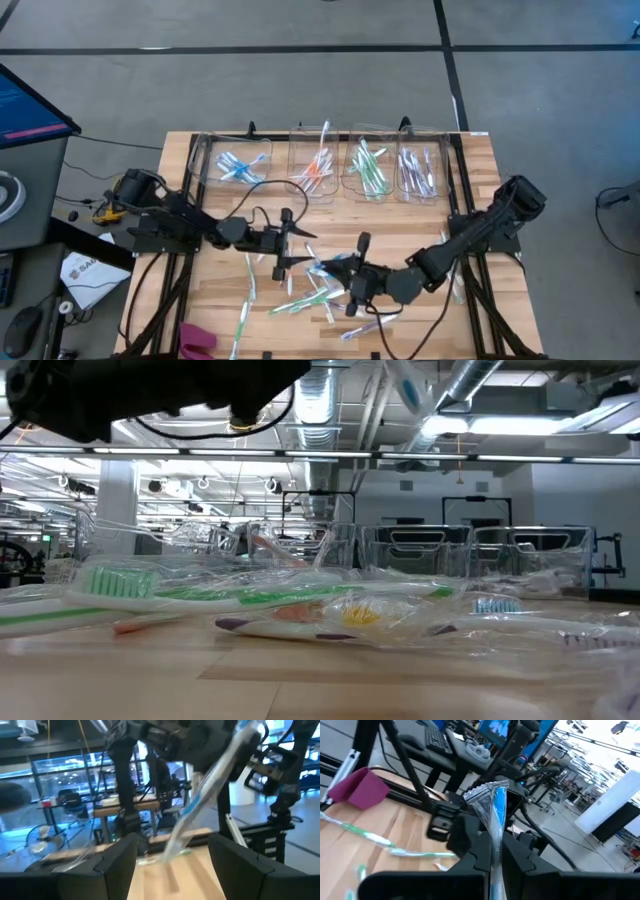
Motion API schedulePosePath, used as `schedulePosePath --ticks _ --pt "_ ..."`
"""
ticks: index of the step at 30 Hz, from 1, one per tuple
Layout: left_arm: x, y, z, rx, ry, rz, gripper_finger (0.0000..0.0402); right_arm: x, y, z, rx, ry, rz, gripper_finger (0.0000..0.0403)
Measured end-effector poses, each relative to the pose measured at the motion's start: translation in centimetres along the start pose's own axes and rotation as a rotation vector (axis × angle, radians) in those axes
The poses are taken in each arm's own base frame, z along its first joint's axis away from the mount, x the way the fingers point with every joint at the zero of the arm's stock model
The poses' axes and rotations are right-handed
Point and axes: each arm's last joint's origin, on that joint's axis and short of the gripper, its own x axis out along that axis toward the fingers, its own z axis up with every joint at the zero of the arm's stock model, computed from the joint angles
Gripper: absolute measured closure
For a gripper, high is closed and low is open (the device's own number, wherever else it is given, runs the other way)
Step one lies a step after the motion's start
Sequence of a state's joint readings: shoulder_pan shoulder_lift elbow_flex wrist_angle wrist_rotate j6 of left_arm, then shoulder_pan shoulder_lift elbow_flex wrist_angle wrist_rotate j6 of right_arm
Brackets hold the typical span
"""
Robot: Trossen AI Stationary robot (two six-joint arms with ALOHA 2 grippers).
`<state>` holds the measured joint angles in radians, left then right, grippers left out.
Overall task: Pick & Place Toothbrushes
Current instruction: Put the blue toothbrush into the left transparent bin
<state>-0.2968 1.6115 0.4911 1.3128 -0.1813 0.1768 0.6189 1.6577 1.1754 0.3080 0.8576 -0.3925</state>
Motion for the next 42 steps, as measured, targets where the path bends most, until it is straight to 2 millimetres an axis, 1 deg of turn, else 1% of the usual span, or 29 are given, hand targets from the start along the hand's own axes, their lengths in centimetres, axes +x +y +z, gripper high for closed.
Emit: schedulePosePath --ticks 4,9,17,22,26,30,33,36,42 --pt "2.2 -1.0 -0.1 0.024 -0.014 -0.034 0.0165 0.6 -0.6 -0.1 0.016 -0.005 -0.012 0.0392" --pt "3.9 -1.7 0.5 0.053 -0.058 -0.053 0.0165 0.9 -0.8 -0.2 0.018 -0.005 -0.017 0.0392" --pt "4.4 -1.8 1.0 0.006 -0.076 -0.077 0.0165 1.0 -1.0 -0.2 0.014 -0.003 -0.019 0.0392" --pt "4.8 -1.4 1.2 0.007 -0.079 -0.061 0.0165 1.2 -1.1 -0.3 0.015 -0.001 -0.023 0.0392" --pt "5.1 -1.2 1.0 0.014 -0.046 -0.058 0.0165 1.2 -1.1 -0.3 0.015 -0.006 -0.013 0.0392" --pt "5.3 -1.2 1.4 0.015 -0.064 -0.055 0.0169 1.4 -1.2 -0.3 0.016 -0.018 0.018 0.0392" --pt "5.4 -1.2 1.5 0.016 -0.065 -0.054 0.0188 1.4 -1.2 -0.3 0.015 -0.018 0.019 0.0392" --pt "5.4 -1.2 1.4 0.017 -0.062 -0.055 0.0219 1.4 -1.2 -0.3 0.015 -0.018 0.018 0.0392" --pt "5.4 -1.3 1.3 0.019 -0.051 -0.058 0.0313 1.4 -1.1 -0.3 0.011 -0.014 0.02 0.0392"
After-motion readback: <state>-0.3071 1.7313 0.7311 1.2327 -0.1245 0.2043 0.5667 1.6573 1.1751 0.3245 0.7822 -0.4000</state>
